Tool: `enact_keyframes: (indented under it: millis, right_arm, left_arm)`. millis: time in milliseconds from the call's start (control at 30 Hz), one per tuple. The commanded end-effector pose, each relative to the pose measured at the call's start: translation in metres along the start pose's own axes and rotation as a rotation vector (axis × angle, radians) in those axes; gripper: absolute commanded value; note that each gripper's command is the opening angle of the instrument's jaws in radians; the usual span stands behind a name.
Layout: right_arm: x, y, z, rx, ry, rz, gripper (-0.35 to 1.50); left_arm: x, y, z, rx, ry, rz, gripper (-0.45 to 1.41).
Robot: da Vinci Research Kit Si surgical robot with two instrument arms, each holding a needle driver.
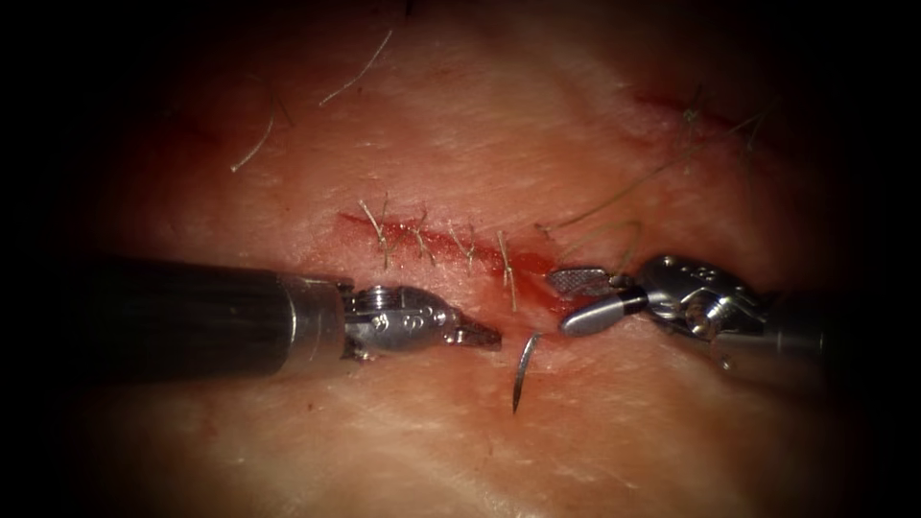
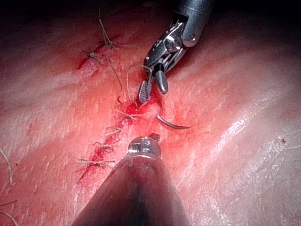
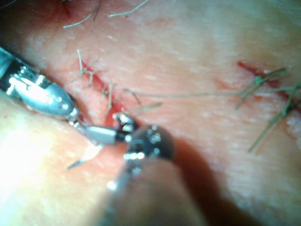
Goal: Wound Closure
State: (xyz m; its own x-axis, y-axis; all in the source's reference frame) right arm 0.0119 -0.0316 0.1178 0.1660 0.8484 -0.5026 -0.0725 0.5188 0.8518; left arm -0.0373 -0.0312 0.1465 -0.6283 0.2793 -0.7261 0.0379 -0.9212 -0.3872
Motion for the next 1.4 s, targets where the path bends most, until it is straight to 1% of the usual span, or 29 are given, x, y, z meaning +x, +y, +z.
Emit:
enact_keyframes:
  millis: [33, 67, 133, 300, 367, 567, 733, 833, 867, 933, 1033, 1267, 1400]
  right_arm:
    - [-0.0003, 0.0004, -0.0003, -0.009, -0.033, -0.015, 1.26]
    - [-0.0002, 0.0004, -0.0006, -0.012, -0.048, -0.027, 1.26]
    - [-0.0002, 0.0004, -0.0013, -0.016, -0.078, -0.039, 1.26]
    - [-0.0002, 0.0006, -0.003, -0.009, -0.095, -0.046, 1.26]
    - [-0.0002, 0.0008, -0.0036, -0.024, -0.092, -0.047, 1.26]
    - [-0.0005, 0.0011, -0.0041, -0.05, -0.085, -0.045, 1.26]
    - [-0.0005, 0.001, -0.0038, -0.051, -0.084, -0.045, 1.26]
    - [-0.0005, 0.001, -0.0036, -0.053, -0.083, -0.045, 1.26]
    - [-0.0006, 0.001, -0.0034, -0.055, -0.082, -0.045, 1.26]
    - [-0.0006, 0.001, -0.0033, -0.055, -0.082, -0.046, 1.26]
    - [-0.001, 0.001, -0.003, -0.058, -0.081, -0.049, 1.26]
    - [-0.0021, 0.001, -0.002, -0.059, -0.08, -0.058, 1.26]
    - [-0.0025, 0.0011, -0.0014, -0.053, -0.085, -0.061, 1.26]
  left_arm:
    - [-0.0001, 0.0002, 0.0009, -0.005, 0.01, 0.021, -0.21]
    - [0.0, 0.0003, 0.0008, -0.002, 0.019, 0.05, -0.11]
    - [0.0001, 0.0005, 0.0008, 0.007, 0.032, 0.097, -0.01]
    - [0.0005, 0.0011, 0.001, 0.014, 0.048, 0.209, 0.49]
    - [0.0007, 0.0012, 0.0011, 0.015, 0.061, 0.238, 0.68]
    - [0.0014, 0.0019, 0.0015, 0.013, 0.065, 0.331, 0.98]
    - [0.0018, 0.0029, 0.0016, 0.005, 0.071, 0.394, 1.0]
    - [0.002, 0.0035, 0.0016, -0.014, 0.092, 0.436, 0.89]
    - [0.0022, 0.0038, 0.0016, -0.01, 0.108, 0.476, 0.79]
    - [0.0023, 0.0038, 0.0017, -0.006, 0.118, 0.495, 0.78]
    - [0.0026, 0.0036, 0.0017, -0.001, 0.136, 0.501, 0.74]
    - [0.0029, 0.0021, 0.0024, 0.002, 0.142, 0.524, 0.64]
    - [0.003, 0.001, 0.0031, 0.004, 0.144, 0.524, 0.63]
